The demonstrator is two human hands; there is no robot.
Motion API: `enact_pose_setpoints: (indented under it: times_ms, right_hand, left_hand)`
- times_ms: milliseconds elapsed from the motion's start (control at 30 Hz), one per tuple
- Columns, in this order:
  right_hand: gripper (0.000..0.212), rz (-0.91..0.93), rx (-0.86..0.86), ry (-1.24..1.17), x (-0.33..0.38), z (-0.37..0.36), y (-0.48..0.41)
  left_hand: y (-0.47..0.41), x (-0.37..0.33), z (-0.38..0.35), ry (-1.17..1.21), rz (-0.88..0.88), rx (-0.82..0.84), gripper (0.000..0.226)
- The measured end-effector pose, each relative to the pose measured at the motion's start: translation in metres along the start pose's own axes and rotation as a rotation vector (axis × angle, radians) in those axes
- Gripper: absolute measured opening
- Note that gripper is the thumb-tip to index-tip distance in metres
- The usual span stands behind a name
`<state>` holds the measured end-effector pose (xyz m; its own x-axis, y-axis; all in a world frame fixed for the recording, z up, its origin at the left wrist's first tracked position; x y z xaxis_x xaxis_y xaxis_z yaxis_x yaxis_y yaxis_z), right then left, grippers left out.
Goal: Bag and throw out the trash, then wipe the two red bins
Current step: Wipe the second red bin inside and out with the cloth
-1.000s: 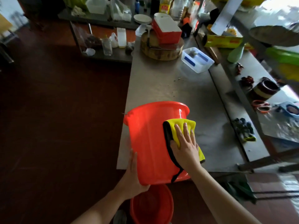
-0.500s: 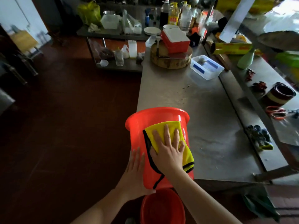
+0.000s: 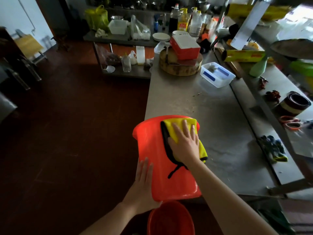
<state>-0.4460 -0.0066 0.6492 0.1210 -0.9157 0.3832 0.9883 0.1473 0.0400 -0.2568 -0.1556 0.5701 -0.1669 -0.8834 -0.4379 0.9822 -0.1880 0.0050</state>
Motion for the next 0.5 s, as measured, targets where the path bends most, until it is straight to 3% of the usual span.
enact_pose_setpoints:
  times_ms: [133, 267, 367, 500]
  right_hand:
    - [0.067, -0.271, 0.16, -0.472, -0.052, 0.009, -0.019]
    - [0.062, -0.342, 0.19, -0.597, -0.066, 0.005, -0.018]
    - [0.067, -0.273, 0.133, -0.46, -0.051, 0.004, -0.008]
    - [0.068, -0.054, 0.006, -0.028, -0.009, -0.005, 0.028]
  left_hand:
    - [0.003, 0.004, -0.001, -0.013, 0.026, 0.011, 0.143]
    - [0.001, 0.003, -0.001, -0.036, 0.022, 0.034, 0.142]
    - [-0.003, -0.001, 0.0, -0.045, 0.007, 0.027, 0.141]
    - [-0.006, -0.006, 0.0, -0.048, -0.021, 0.001, 0.135]
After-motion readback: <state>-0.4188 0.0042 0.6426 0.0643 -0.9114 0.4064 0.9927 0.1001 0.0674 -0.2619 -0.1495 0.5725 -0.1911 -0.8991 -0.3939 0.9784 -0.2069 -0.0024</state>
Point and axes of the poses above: each hand's wrist, its own y-axis away from the middle knuckle, its own z-axis out of the back of the hand, x = y × z, the point moved 1 cm from there along -y, towards the middle knuckle, and after that the axes turned 8 degrees about -z, right-handed, at the moved point
